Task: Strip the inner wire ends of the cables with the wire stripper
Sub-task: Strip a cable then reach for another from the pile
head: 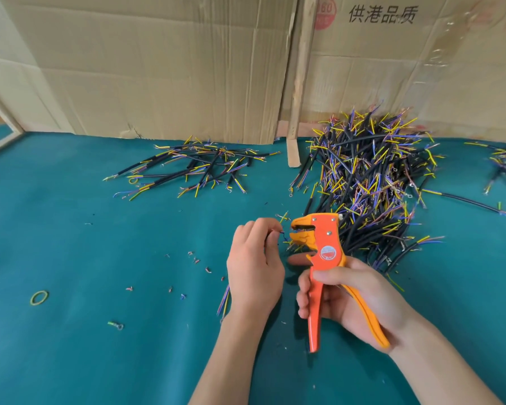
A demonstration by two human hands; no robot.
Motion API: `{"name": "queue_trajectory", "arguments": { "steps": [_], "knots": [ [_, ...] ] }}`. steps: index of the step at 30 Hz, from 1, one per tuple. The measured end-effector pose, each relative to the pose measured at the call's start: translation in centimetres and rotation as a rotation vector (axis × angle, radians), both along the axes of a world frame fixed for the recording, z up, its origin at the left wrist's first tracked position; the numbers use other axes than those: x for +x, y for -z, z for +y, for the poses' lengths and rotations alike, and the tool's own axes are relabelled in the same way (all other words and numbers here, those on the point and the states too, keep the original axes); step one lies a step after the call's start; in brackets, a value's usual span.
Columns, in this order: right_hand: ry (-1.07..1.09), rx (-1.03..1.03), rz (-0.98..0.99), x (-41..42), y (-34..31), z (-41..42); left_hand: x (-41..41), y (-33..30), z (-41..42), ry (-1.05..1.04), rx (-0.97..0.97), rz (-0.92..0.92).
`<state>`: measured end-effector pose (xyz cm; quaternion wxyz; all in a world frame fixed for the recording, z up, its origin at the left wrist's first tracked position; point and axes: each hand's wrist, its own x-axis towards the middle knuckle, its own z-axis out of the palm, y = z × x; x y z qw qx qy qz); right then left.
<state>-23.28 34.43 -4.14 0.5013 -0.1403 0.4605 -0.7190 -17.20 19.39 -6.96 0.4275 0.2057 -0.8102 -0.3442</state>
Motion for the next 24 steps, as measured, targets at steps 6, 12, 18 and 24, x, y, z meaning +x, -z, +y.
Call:
{"name": "queue_trajectory", "arguments": {
  "steps": [6,12,18,24],
  "knots": [
    [-0.036,0.026,0.019,-0.3,-0.4,0.6,0.0,0.3,0.1,0.005,-0.105,-0.034],
    [0.001,0.081,0.010,-0.1,-0.6,0.5,-0.1,0.4,0.1,-0.006,-0.149,-0.041],
    [0.053,0.071,0.055,0.2,-0.8,0.2,-0.2,0.3,0.3,0.004,-0.154,-0.023],
    [0.095,0.025,0.028,0.9,-0.6,-0.4,-0.3,0.4,0.3,-0.007,-0.138,0.041]
  ]
}}
